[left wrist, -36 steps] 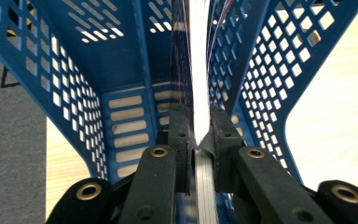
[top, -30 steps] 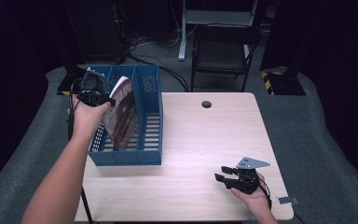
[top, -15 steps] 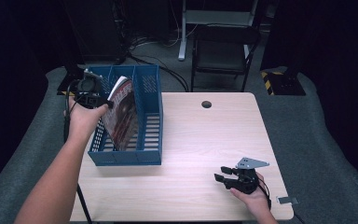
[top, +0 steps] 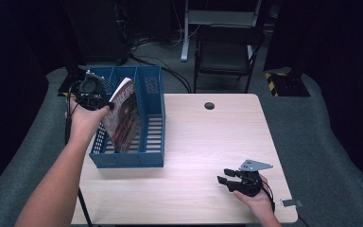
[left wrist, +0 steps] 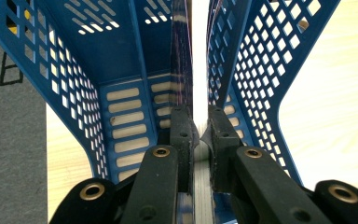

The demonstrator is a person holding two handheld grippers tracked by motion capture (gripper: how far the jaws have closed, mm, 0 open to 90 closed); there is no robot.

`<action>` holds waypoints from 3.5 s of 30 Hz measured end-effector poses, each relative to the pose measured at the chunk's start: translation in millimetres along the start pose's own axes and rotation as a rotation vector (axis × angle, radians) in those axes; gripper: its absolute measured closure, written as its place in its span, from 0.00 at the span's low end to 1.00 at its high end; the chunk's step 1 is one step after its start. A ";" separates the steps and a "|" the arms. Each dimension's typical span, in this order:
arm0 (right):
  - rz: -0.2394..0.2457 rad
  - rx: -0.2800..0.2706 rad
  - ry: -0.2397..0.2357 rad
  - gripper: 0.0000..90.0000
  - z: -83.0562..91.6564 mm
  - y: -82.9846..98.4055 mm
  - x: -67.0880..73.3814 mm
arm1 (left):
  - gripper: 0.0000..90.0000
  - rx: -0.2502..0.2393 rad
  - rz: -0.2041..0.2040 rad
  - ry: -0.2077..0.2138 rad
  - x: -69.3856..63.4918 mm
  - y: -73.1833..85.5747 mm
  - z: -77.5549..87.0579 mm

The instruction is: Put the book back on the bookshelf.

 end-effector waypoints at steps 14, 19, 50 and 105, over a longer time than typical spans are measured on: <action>0.000 -0.001 0.000 0.58 0.1 -0.2 0.1 | 0.94 -0.002 0.014 0.005 3.0 -0.2 0.0; 0.001 -0.002 0.000 0.58 0.2 -0.3 -0.2 | 0.94 -0.010 0.028 -0.001 3.0 -1.2 -0.8; -0.004 -0.014 0.007 0.59 2.7 -1.3 -1.0 | 0.94 -0.033 0.075 -0.037 10.3 -25.9 -3.6; -0.001 -0.016 -0.004 0.59 4.6 -2.0 -1.3 | 0.81 -0.089 0.131 -0.069 18.3 -30.4 -33.4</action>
Point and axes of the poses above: each handheld gripper's, and its own axes: z roughly backward along the jaws, y roughly out of its underside, x roughly to its left, the point moved 7 cm from there along -z, roughly forward along the jaws, and after that the axes turned 4 degrees about -z, right-handed, at the moved point
